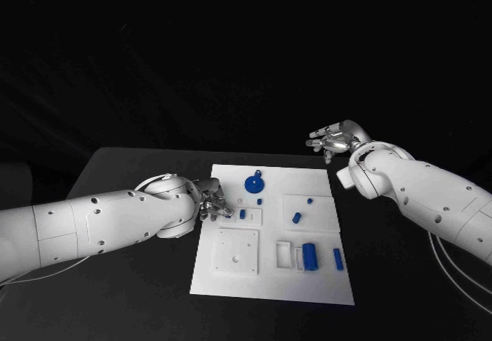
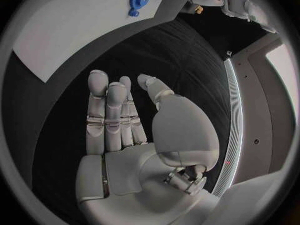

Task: Assemble the parts on the task board

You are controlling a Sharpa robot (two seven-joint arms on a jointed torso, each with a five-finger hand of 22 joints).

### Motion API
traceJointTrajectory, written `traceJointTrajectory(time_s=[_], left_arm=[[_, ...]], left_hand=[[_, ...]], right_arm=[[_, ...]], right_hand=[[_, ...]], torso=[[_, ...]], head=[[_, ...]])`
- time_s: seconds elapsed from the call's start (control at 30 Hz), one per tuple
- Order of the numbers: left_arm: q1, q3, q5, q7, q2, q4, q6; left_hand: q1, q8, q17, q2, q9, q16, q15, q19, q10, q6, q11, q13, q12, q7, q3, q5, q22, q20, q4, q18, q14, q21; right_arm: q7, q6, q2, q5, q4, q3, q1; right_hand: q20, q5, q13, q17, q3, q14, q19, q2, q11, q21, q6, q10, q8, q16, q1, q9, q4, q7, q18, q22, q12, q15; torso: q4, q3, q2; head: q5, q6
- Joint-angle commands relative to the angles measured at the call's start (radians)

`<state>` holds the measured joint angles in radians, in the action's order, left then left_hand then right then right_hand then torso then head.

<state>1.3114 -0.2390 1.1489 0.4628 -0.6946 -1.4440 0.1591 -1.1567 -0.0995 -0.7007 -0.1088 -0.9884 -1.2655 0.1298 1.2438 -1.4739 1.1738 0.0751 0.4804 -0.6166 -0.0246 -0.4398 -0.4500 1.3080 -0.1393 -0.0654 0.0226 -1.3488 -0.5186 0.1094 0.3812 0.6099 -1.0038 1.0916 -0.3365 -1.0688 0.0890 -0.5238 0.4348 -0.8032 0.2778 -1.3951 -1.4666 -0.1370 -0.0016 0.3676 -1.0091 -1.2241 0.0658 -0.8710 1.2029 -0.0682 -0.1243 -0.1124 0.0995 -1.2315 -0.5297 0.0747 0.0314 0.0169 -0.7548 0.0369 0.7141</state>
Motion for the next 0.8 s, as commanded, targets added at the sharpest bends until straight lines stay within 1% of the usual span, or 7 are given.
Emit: traceJointTrajectory(time_s=[0.03, 0.3, 0.37, 0.4, 0.77, 0.8], left_arm=[[-0.003, 0.000, 0.003, -0.004, 0.002, -0.002, -0.015], [-0.004, -0.001, 0.001, 0.001, 0.005, 0.000, -0.022], [-0.005, -0.001, -0.001, 0.002, 0.006, 0.001, -0.025], [-0.005, -0.001, -0.001, 0.002, 0.006, 0.001, -0.026], [-0.006, -0.002, -0.006, 0.006, 0.011, 0.002, -0.043], [-0.006, -0.002, -0.006, 0.006, 0.011, 0.001, -0.044]], left_hand=[[-0.009, -0.003, 0.001, 0.001, 0.000, 0.003, -0.001, 0.008, -0.039, 0.043, 0.011, -0.002, -0.003, 0.040, -0.098, -0.003, 0.018, 0.000, 0.093, 0.015, -0.002, 0.001], [-0.006, -0.004, 0.002, 0.001, -0.002, 0.005, -0.001, 0.008, -0.039, 0.043, 0.011, -0.002, -0.001, 0.040, -0.098, -0.003, 0.018, -0.001, 0.093, 0.014, -0.002, 0.002], [-0.002, -0.014, 0.000, -0.002, -0.015, 0.005, 0.001, 0.008, -0.039, 0.053, 0.010, 0.000, -0.008, 0.045, -0.094, -0.002, 0.017, -0.001, 0.091, 0.013, -0.002, 0.004], [-0.003, -0.019, 0.000, -0.004, -0.023, 0.006, 0.000, 0.010, -0.039, 0.056, 0.005, 0.000, -0.014, 0.044, -0.093, 0.000, 0.018, -0.001, 0.089, 0.012, -0.003, 0.004], [-0.002, -0.031, -0.005, -0.015, -0.042, 0.004, 0.001, 0.010, -0.040, 0.069, 0.007, -0.006, -0.019, 0.051, -0.088, 0.004, 0.018, 0.000, 0.082, 0.012, -0.005, 0.006], [-0.005, -0.035, -0.005, -0.017, -0.051, 0.004, 0.001, 0.011, -0.040, 0.069, 0.007, -0.009, -0.022, 0.052, -0.088, 0.004, 0.018, 0.001, 0.076, 0.013, -0.005, 0.008]], right_arm=[[-0.010, -0.013, 0.000, -0.005, 0.001, 0.000, 0.001], [-0.010, -0.014, 0.001, -0.005, 0.001, 0.000, 0.001], [-0.010, -0.013, 0.001, -0.005, 0.000, 0.000, 0.001], [-0.011, -0.013, 0.001, -0.005, 0.000, 0.000, 0.001], [-0.011, -0.011, 0.003, -0.005, 0.000, 0.000, 0.002], [-0.011, -0.011, 0.003, -0.005, 0.000, 0.000, 0.002]], right_hand=[[0.006, -0.006, -0.001, 0.001, -0.002, 0.008, -0.039, 0.003, -0.002, -0.006, 0.001, -0.002, -0.003, -0.003, -0.009, 0.001, 0.006, -0.003, 0.015, 0.002, 0.004, 0.000], [0.006, -0.006, -0.001, 0.001, -0.002, 0.008, -0.039, 0.003, -0.002, -0.006, 0.001, -0.002, -0.003, -0.003, -0.009, 0.001, 0.006, -0.003, 0.015, 0.002, 0.004, 0.000], [0.006, -0.007, -0.001, 0.002, -0.003, 0.008, -0.039, 0.004, -0.002, -0.009, 0.001, -0.002, -0.003, -0.003, -0.010, 0.001, 0.007, -0.004, 0.015, 0.003, 0.004, 0.000], [0.005, -0.007, -0.001, 0.002, -0.003, 0.008, -0.039, 0.004, -0.002, -0.009, 0.001, -0.002, -0.003, -0.003, -0.012, 0.001, 0.009, -0.004, 0.015, 0.003, 0.004, 0.000], [0.005, -0.008, -0.001, 0.002, -0.004, 0.008, -0.039, 0.004, -0.002, -0.009, 0.001, -0.002, -0.003, -0.003, -0.013, 0.001, 0.010, -0.003, 0.015, 0.003, 0.004, 0.000], [0.005, -0.008, -0.001, 0.002, -0.004, 0.008, -0.039, 0.004, -0.002, -0.009, 0.001, -0.002, -0.003, -0.003, -0.013, 0.001, 0.010, -0.003, 0.015, 0.003, 0.004, 0.000]], torso=[[0.0000, -0.0001, 0.000], [0.0001, 0.0001, 0.000], [0.0005, 0.0000, 0.000], [0.0007, 0.0000, 0.000], [0.0000, 0.0002, 0.000], [0.0000, 0.0001, 0.000]], head=[[0.001, 0.001], [0.001, 0.003], [0.003, 0.003], [0.003, 0.003], [0.002, 0.006], [0.002, 0.006]])
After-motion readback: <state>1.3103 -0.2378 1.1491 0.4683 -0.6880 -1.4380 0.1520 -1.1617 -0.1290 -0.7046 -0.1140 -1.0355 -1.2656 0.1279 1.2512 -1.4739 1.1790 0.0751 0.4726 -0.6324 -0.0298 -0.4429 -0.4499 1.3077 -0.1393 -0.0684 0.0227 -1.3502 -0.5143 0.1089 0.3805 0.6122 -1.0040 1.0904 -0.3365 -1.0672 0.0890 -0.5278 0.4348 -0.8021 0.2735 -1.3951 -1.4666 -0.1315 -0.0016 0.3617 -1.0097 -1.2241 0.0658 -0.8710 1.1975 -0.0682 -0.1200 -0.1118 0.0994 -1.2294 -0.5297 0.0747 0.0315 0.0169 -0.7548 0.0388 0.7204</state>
